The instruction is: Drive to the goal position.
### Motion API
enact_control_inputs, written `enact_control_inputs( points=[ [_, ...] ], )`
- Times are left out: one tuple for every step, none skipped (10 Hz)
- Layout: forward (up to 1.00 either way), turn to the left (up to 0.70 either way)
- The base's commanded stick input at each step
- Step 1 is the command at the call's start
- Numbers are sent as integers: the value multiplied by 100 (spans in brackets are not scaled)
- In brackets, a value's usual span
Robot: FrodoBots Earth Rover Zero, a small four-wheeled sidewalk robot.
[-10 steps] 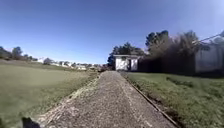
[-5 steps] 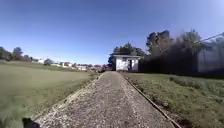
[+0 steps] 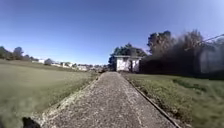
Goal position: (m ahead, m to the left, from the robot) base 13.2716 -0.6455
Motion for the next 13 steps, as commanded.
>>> enact_control_inputs(
  points=[
    [50, 0],
    [50, 0],
    [50, 0],
    [50, 0],
    [50, 0],
    [50, 0],
    [50, 0],
    [50, 0],
    [50, 0],
    [50, 0],
    [50, 0],
    [50, 0],
    [50, 0]
  ],
)
